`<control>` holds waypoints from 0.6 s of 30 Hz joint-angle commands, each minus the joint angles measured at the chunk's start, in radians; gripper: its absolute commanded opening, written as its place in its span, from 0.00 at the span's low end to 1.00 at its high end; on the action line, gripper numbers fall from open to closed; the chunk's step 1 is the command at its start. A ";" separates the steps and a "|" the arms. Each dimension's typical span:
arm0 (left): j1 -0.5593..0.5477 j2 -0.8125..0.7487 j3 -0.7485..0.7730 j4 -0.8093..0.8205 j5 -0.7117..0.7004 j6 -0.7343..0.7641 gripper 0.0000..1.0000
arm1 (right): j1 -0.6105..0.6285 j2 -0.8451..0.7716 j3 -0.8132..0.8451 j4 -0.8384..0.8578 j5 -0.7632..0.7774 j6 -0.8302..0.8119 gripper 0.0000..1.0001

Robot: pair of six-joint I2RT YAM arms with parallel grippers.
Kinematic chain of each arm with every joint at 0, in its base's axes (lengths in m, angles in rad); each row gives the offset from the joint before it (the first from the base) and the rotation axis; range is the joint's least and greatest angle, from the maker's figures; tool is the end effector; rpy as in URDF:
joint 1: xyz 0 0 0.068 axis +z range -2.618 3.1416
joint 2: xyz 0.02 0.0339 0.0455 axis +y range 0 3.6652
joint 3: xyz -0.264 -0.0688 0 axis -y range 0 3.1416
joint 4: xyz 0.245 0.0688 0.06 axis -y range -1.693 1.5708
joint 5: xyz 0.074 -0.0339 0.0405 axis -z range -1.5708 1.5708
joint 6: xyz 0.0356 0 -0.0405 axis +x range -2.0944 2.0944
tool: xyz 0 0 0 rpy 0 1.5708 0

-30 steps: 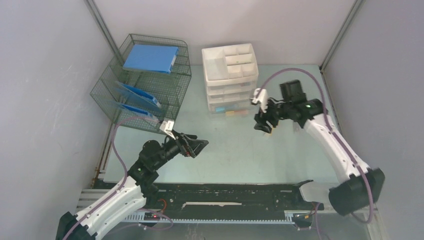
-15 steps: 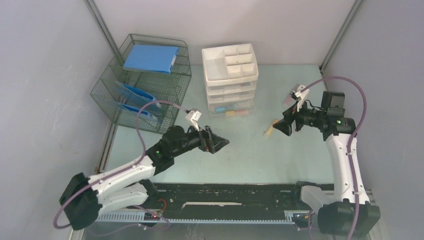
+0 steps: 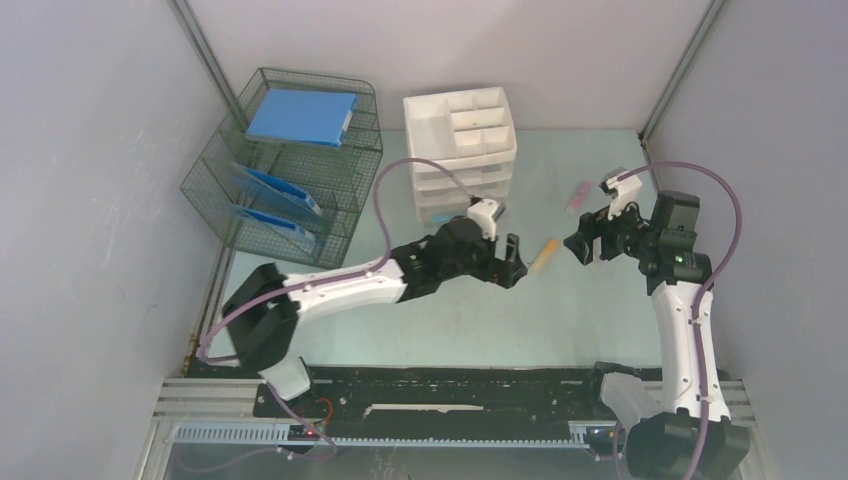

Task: Organize the desk
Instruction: Pick up the stationery from the center of the board.

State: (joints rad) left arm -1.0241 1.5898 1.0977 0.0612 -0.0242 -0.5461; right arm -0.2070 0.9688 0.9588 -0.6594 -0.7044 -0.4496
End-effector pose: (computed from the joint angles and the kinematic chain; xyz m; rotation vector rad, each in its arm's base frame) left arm 0.1925 -0.3147 0.2688 0.4907 2.0839 -0.9516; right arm 0.1960 -0.0176 0.3259 -0.6114 1.9955 0.3942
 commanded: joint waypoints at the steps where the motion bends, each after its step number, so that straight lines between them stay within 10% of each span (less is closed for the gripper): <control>1: -0.043 0.172 0.220 -0.176 -0.132 0.084 0.99 | -0.011 -0.019 -0.007 0.163 0.230 0.177 0.84; 18: -0.056 0.666 0.787 -0.396 -0.156 0.189 0.92 | -0.012 -0.030 -0.006 0.195 0.319 0.218 0.84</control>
State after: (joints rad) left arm -1.0798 2.2127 1.7901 -0.3111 -0.1596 -0.4110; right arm -0.2150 0.9604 0.9497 -0.5072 -0.4107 -0.2569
